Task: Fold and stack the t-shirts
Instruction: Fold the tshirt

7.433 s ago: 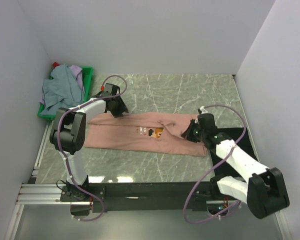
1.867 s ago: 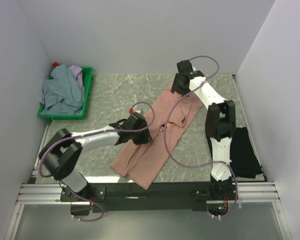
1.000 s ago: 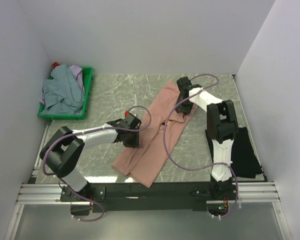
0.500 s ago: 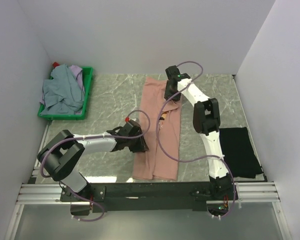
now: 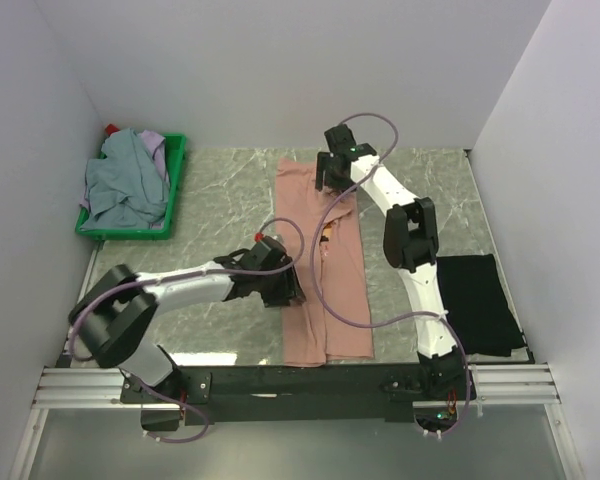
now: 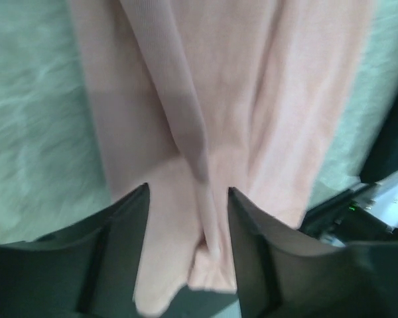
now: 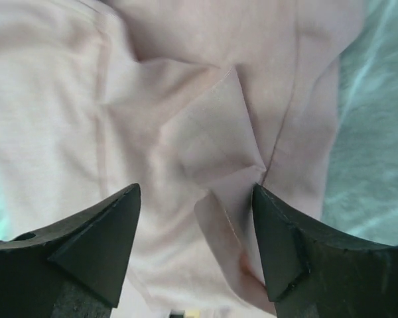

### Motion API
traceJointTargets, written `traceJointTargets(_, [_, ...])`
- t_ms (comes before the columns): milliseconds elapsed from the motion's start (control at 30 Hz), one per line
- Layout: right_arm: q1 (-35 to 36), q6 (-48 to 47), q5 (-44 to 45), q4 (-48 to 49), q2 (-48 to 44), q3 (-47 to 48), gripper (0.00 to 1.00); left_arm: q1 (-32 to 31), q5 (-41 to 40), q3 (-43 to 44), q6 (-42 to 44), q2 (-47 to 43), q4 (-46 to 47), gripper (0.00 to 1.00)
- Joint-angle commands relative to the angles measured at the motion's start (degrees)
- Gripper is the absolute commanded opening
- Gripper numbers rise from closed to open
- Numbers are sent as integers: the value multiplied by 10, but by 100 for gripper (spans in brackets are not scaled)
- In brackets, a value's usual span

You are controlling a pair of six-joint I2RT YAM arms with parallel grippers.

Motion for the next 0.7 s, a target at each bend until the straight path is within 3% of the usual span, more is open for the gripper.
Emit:
traceJointTargets(0, [-9, -6, 1, 34, -119, 14, 75, 18, -32, 6, 26, -92, -65, 57])
traceJointTargets(200, [-25, 34, 2, 33, -260, -69, 75, 44, -22, -31, 52, -181, -141, 48])
traceJointTargets(300, [-23, 56, -8, 56, -368, -198, 73, 39, 1, -44, 49, -192, -151, 37])
traceJointTargets(367, [-17, 68, -12, 99, -434, -337, 71, 33, 9, -58, 45, -205, -151, 32])
traceJointTargets(400, [-15, 79, -22, 115, -498, -432, 71, 23, 15, -62, 47, -207, -151, 32])
traceJointTargets(500, [17, 96, -33, 165, -609, -596, 70, 2, 36, -65, 58, -195, -139, 36])
traceJointTargets(667, [97, 128, -17, 214, -684, -740, 65, -22, 39, -62, 59, -159, -129, 37])
